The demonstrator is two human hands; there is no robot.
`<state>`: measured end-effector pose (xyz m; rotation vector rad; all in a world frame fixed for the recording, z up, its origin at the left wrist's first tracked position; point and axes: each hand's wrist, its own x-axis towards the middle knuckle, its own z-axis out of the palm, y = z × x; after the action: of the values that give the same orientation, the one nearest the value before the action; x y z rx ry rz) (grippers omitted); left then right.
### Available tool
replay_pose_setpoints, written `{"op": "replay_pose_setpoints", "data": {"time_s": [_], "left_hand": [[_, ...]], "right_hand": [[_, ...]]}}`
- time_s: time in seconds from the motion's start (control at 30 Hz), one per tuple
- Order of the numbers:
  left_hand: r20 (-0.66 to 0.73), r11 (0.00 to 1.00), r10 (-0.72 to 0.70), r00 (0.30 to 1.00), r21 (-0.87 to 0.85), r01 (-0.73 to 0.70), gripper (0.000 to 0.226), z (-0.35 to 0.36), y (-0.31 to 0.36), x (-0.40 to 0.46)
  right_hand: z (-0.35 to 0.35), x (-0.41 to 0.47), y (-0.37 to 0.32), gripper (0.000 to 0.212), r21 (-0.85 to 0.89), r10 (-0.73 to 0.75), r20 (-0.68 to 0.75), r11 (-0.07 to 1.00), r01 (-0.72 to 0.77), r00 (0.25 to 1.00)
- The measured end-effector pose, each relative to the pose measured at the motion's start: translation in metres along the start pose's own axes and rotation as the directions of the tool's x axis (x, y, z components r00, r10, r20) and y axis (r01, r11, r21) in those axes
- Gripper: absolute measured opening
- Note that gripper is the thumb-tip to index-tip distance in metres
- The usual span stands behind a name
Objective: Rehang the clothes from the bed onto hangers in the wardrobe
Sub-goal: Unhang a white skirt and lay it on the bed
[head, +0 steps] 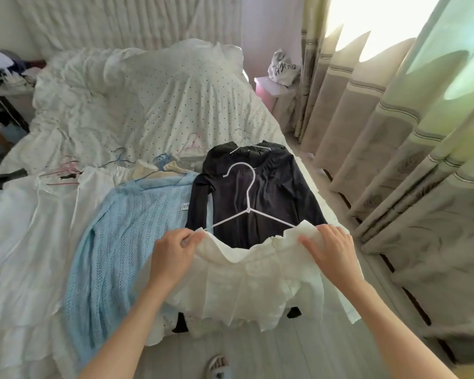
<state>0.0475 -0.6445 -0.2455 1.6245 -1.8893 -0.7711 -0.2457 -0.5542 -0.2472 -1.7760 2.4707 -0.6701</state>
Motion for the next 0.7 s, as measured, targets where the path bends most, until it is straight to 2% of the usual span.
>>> {"op": "replay_pose_setpoints", "data": {"time_s": [0.2,0.43,0.57,0.7], "left_hand": [[0.018,0.999,0.023,1.000,0.023,-0.023,0.032,0.031,0.015,0.086],[0.042,0.996,0.010,0.999,0.086,-0.014,0.031,0.084,0.043,0.227],[0.119,0.986,-0.060,0.991,0.160,0.041,0.026,0.122,0.040,0.315],[0.148,0.954,-0.131,0.980,0.287,0.084,0.020,0.161,0.018,0.388]], "right_hand": [[0.014,0.090,0.020,0.030,-0.025,-0.002,0.001,1.000,0.002,1.000],[0.055,0.242,0.059,0.035,-0.001,-0.013,-0.005,1.000,0.013,1.000],[0.099,0.333,0.083,0.039,0.006,-0.009,0.125,1.000,0.009,0.992],[0.165,0.405,0.109,0.035,0.056,-0.061,0.361,0.997,0.044,0.931]]}}
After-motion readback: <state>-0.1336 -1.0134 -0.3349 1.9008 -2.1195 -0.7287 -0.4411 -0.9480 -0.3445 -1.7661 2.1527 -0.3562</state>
